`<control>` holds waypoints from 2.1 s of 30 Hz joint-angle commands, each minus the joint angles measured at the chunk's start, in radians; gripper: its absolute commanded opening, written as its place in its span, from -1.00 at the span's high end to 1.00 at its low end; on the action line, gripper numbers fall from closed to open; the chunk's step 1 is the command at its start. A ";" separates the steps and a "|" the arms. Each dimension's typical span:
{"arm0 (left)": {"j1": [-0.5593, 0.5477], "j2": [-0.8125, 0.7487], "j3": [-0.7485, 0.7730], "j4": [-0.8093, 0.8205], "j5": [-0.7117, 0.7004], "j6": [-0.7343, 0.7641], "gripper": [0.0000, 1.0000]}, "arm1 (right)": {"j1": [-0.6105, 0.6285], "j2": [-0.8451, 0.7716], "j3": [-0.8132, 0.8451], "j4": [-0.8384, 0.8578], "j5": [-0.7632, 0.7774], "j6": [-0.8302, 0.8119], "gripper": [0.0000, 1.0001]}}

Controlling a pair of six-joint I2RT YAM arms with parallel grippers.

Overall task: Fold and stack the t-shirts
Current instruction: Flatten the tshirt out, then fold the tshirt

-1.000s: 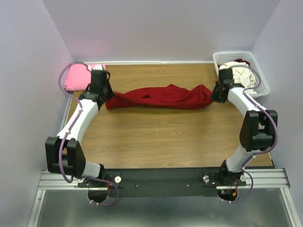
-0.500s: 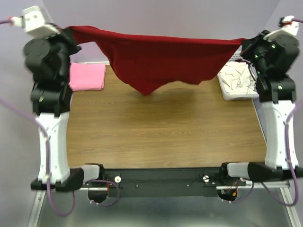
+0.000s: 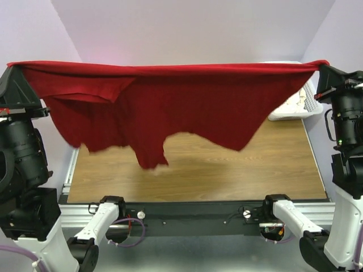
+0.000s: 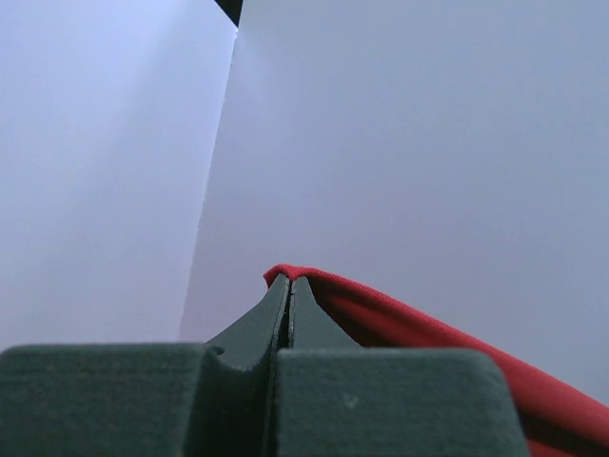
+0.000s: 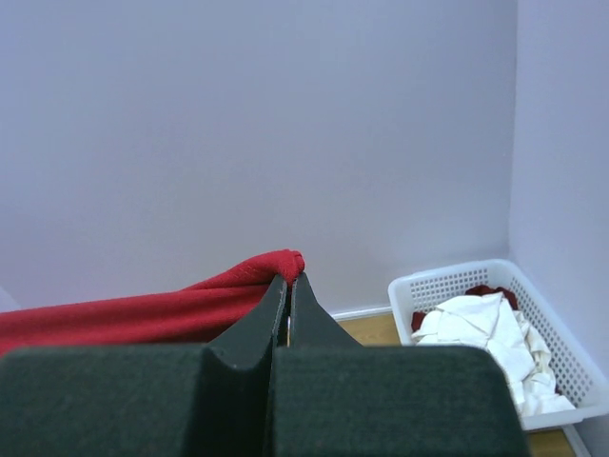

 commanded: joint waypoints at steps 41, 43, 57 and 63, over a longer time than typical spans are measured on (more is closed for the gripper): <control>0.020 1.198 -0.260 0.230 0.270 -0.033 1.00 | -0.038 1.053 -0.429 0.659 0.343 -0.152 0.99; 0.026 1.195 -0.239 0.184 0.275 -0.034 1.00 | -0.038 1.043 -0.432 0.659 0.350 -0.159 0.99; 0.052 1.144 -0.225 -0.047 0.345 -0.048 1.00 | -0.040 0.985 -0.480 0.623 0.367 -0.140 0.99; 0.055 1.109 -0.274 -0.081 0.329 -0.054 1.00 | -0.038 0.973 -0.505 0.584 0.355 -0.117 0.98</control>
